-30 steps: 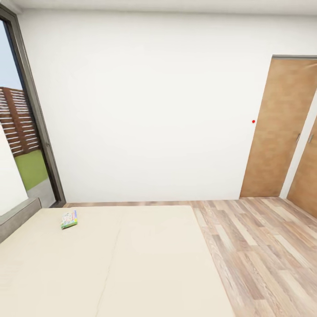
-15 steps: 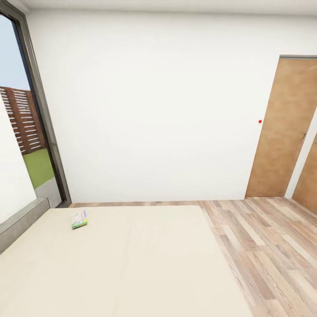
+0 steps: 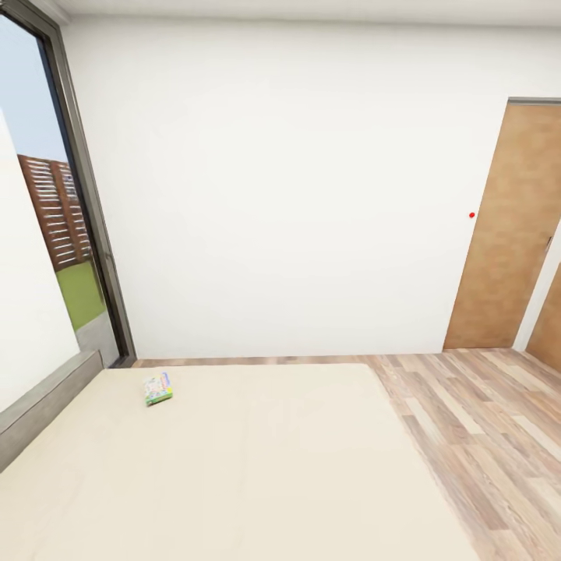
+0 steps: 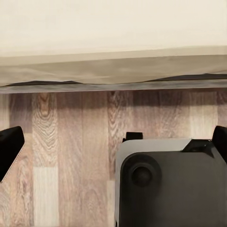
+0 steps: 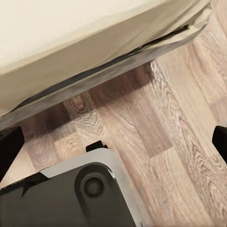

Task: Put all the toys in the child's room - the three board games (two on the bed and one on the table), the two jigsaw puzzles on the table, and the tennis ball on the table - inside the toy box on the table in the child's room.

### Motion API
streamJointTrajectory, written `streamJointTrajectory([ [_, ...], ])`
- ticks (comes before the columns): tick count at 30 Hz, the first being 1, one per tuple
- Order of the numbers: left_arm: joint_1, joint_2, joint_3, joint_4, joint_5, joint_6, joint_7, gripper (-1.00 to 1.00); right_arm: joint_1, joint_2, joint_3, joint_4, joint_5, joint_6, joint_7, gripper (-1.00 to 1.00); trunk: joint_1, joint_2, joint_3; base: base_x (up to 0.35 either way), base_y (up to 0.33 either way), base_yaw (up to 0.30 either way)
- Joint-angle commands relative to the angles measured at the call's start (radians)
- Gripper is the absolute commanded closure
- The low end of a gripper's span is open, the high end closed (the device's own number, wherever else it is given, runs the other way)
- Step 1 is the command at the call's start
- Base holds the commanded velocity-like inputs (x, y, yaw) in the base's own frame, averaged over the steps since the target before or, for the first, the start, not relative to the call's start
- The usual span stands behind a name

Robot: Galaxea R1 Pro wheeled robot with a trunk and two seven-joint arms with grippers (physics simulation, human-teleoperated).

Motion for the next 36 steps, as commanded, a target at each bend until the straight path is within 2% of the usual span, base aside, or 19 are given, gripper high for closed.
streamJointTrajectory([
  [1, 0.0, 0.0, -0.001, 0.001, -0.001, -0.003, 0.003, -1.0, 0.0, 0.0, 0.003, 0.001, -0.009, -0.004, -0.001, -1.0, 0.0, -0.001, 0.0, 0.0, 0.283, 0.0],
  [36, 0.0, 0.0, -0.001, 0.002, -0.001, -0.003, 0.003, -1.0, 0.0, 0.0, 0.003, 0.001, -0.009, -0.004, -0.001, -1.0, 0.0, -0.001, 0.0, 0.0, 0.265, 0.0],
])
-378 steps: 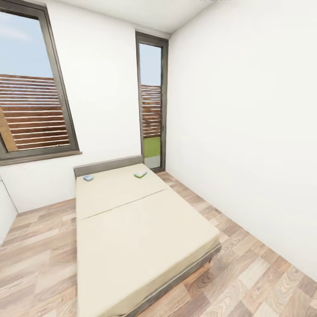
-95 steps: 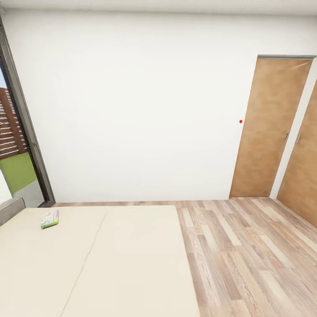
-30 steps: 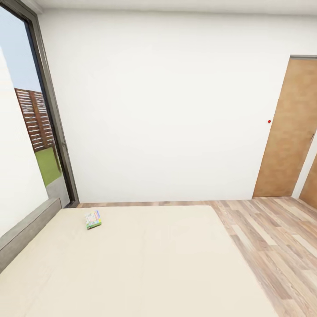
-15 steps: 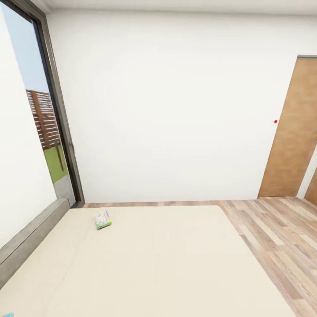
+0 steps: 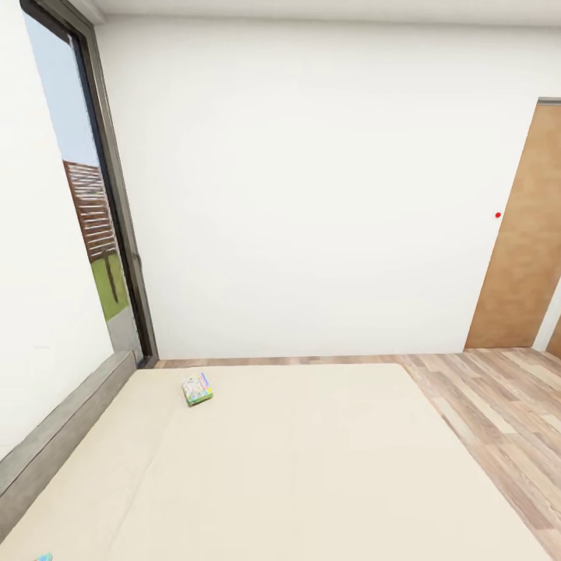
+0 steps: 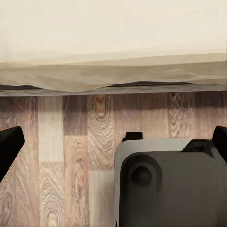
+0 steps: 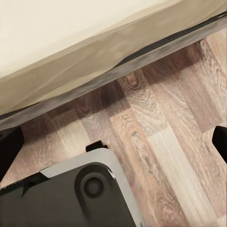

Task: Put all the toys in the child's room - the three board games (two on the bed and one on the table), the two jigsaw puzzles on the table, and the tennis ball on the table - inside the toy box on the table in the child's room.

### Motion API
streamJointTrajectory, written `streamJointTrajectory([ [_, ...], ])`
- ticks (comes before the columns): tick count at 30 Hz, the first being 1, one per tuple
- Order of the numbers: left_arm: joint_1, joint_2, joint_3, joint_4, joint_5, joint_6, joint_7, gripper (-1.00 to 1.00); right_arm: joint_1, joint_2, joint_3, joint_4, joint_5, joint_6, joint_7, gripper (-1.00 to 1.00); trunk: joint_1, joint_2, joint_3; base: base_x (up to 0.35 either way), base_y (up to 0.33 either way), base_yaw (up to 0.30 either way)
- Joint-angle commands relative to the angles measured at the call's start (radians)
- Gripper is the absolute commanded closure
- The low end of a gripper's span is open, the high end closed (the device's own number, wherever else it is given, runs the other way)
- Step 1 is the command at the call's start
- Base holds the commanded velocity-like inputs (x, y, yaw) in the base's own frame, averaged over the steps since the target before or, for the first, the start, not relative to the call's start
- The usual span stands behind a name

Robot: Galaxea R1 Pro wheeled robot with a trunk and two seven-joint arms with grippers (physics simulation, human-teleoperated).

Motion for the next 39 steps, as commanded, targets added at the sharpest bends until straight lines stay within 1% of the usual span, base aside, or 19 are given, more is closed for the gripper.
streamJointTrajectory([
  [1, 0.0, 0.0, -0.001, 0.001, -0.001, -0.003, 0.003, -1.0, 0.0, 0.0, 0.003, 0.001, -0.009, -0.004, 0.0, -1.0, 0.0, -0.001, 0.0, 0.0, 0.242, 0.0],
  [33, 0.0, 0.0, -0.001, 0.001, -0.001, -0.003, 0.003, -1.0, 0.0, 0.0, 0.003, 0.001, -0.009, -0.004, 0.0, -1.0, 0.0, -0.001, 0.0, 0.0, 0.228, 0.0],
  [39, 0.0, 0.0, -0.001, 0.001, -0.001, -0.003, 0.003, -1.0, 0.0, 0.004, 0.004, 0.001, -0.007, -0.004, 0.0, -1.0, 0.0, -0.001, 0.0, 0.0, 0.194, 0.0],
])
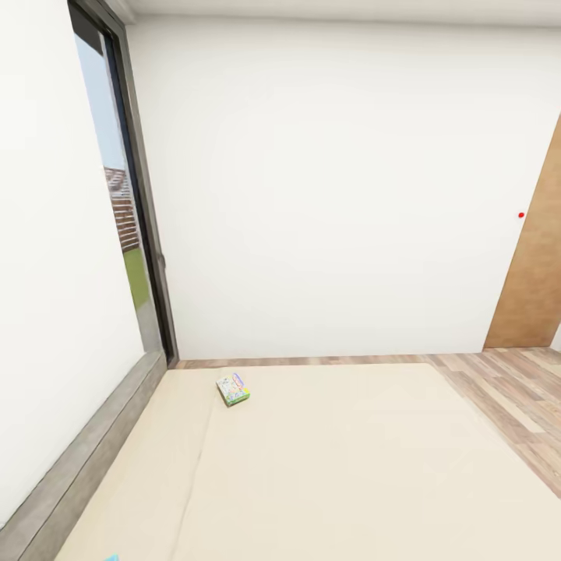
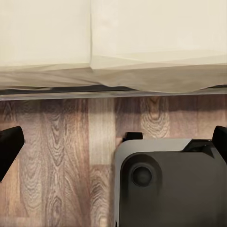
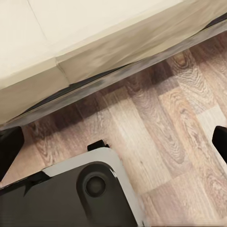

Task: Put all the toys in the child's room - the three board games (two on the bed and one on the table), the two jigsaw puzzles on the table, and the tennis ball on the table - inside the toy box on the table in the child's room.

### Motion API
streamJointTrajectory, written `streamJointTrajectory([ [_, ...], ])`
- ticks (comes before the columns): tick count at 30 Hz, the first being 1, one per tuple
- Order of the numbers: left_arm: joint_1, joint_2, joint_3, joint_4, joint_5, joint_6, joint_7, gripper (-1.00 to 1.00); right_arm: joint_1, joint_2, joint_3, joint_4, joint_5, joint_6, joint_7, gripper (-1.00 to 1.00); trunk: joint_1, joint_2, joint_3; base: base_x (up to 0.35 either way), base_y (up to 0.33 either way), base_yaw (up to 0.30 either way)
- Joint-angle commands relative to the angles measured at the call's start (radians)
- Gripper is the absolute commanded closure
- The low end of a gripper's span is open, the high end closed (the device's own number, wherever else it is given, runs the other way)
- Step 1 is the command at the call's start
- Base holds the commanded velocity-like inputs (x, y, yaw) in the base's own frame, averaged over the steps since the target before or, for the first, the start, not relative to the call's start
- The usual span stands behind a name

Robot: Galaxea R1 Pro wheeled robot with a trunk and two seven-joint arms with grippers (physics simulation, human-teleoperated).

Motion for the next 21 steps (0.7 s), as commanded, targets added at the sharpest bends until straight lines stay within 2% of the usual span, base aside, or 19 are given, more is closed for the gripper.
streamJointTrajectory([
  [1, 0.0, 0.0, -0.001, 0.001, -0.001, -0.003, 0.003, -1.0, 0.0, 0.003, 0.003, 0.001, -0.009, -0.004, 0.0, -1.0, 0.0, -0.001, 0.0, 0.0, 0.186, 0.0],
  [21, 0.0, 0.0, -0.001, 0.002, -0.001, -0.003, 0.003, -1.0, 0.0, 0.009, 0.004, 0.001, -0.008, -0.004, 0.0, -1.0, 0.0, -0.001, 0.0, 0.0, 0.183, 0.0],
])
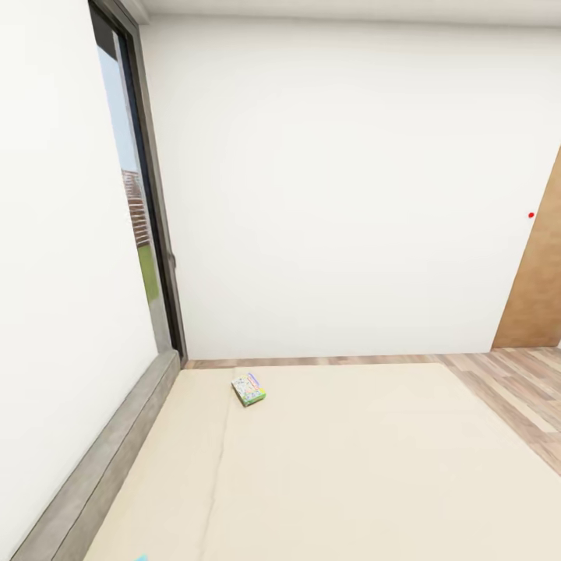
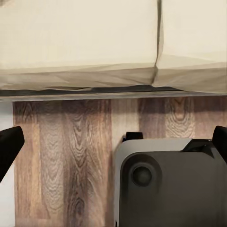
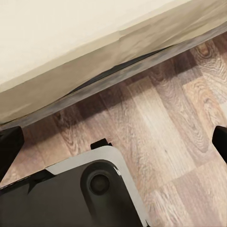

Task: Put all the toys in the child's room - the three board games (two on the bed and one on the table), the two jigsaw puzzles on the table, and the tennis ball on the table - inside the toy box on the table in the child's room.

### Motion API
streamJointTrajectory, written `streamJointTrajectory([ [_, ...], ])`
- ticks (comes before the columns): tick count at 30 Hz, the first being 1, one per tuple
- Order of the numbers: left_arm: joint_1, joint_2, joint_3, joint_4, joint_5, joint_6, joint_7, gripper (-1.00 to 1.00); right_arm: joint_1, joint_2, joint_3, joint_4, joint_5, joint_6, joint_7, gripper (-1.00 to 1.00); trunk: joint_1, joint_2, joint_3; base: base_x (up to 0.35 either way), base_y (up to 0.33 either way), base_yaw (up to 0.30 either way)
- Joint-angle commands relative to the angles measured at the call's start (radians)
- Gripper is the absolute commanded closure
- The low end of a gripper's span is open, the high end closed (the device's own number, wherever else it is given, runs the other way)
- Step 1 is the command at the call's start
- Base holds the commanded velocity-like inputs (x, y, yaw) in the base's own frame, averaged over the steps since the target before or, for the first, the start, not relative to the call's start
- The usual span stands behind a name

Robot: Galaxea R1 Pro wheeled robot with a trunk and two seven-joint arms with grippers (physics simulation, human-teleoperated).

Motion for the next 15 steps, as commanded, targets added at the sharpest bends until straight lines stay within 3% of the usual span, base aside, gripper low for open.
streamJointTrajectory([
  [1, 0.0, 0.0, -0.001, 0.001, -0.001, -0.003, 0.003, -1.0, 0.0, 0.0, 0.003, 0.001, -0.009, -0.004, 0.0, -1.0, 0.0, -0.001, 0.0, 0.0, 0.182, 0.0],
  [15, 0.0, 0.0, -0.001, 0.001, -0.001, -0.003, 0.003, -1.0, 0.0, 0.001, 0.004, 0.001, -0.009, -0.003, -0.002, -1.0, 0.0, -0.001, 0.0, 0.0, 0.162, 0.0],
])
